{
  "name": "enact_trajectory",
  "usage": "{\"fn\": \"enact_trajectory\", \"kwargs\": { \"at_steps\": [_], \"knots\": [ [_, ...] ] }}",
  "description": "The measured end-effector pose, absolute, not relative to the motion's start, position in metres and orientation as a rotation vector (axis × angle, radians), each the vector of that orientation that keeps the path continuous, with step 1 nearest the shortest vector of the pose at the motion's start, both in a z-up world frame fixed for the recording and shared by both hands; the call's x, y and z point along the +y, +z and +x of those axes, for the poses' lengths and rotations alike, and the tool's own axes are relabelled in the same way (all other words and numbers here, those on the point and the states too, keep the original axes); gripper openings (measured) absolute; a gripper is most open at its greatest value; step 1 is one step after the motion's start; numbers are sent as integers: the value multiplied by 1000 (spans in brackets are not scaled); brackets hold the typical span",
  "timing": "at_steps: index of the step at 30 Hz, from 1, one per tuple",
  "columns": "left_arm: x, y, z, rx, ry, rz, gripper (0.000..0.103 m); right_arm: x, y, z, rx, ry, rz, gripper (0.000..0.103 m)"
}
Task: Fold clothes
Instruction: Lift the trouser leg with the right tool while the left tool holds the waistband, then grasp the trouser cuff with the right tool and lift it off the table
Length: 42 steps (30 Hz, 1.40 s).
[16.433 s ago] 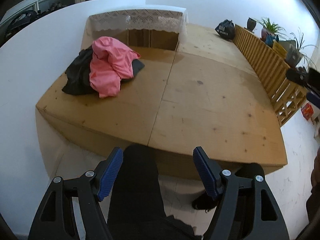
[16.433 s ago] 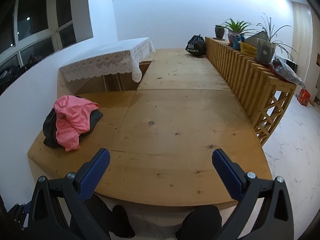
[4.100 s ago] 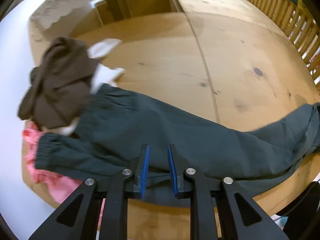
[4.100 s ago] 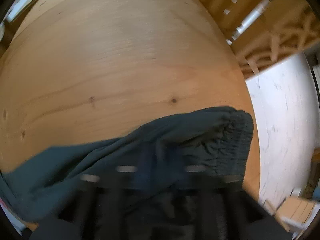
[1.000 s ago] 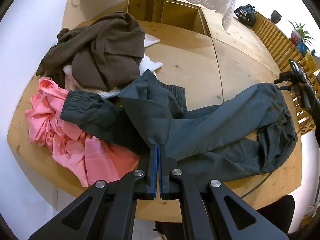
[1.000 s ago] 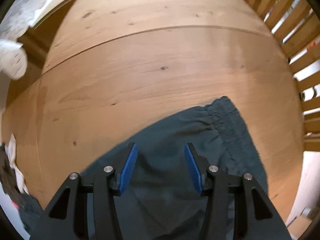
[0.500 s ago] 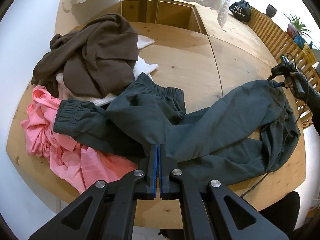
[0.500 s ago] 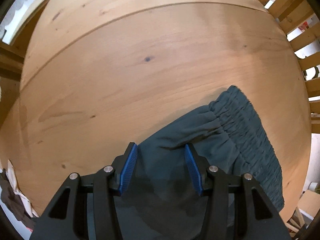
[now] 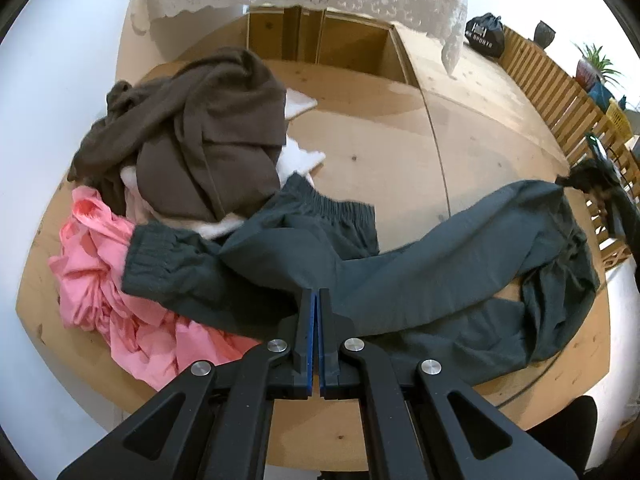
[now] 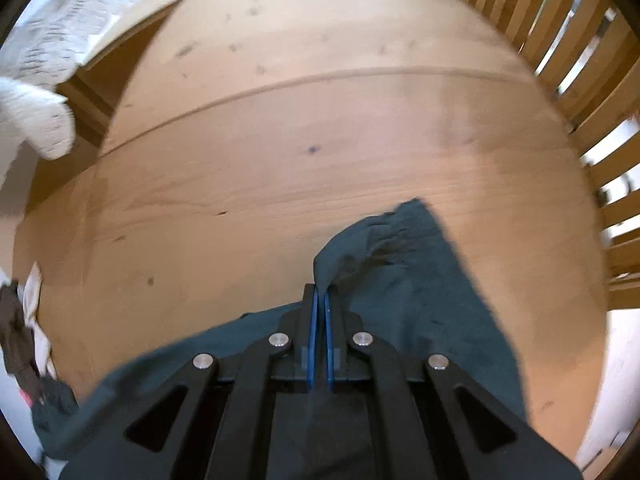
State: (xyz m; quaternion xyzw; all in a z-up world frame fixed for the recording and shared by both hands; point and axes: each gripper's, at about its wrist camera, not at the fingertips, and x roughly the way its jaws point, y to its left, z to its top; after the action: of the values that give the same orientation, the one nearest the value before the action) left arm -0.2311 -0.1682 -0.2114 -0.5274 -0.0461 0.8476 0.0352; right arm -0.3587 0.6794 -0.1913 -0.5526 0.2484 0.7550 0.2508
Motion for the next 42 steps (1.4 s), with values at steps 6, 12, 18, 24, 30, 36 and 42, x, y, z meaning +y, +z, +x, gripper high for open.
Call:
{"fn": "enact_trajectory", "kwargs": {
  "at_steps": [6,12,18,24,30,36,42],
  "knots": [
    [-165,-189,-216,-168,2611,-1555,1,650,-112,-242,638,2124,-1367,3],
    [-158,-195,-169,-220,2527,-1609,1,610,-112,-80,642,2002,-1422,3],
    [-150,-231,-121,-200,2354,-1815,0,564,-182,26,640,1711,-1700,4],
    [-156,-213,-130,-73,2403,-1837,0,571,-148,37,537,1690,-1678,25],
    [-137,-219,-214,30,2406,-1769,5,610,-153,-27,401,1804,-1642,63],
    [-103,-280,-269,268,2346,-1902,7,644,-184,-87,310,1844,-1672,63],
    [-106,-318,-261,332,2300,-2017,7,638,-200,-91,323,1854,-1711,63]
  ]
}}
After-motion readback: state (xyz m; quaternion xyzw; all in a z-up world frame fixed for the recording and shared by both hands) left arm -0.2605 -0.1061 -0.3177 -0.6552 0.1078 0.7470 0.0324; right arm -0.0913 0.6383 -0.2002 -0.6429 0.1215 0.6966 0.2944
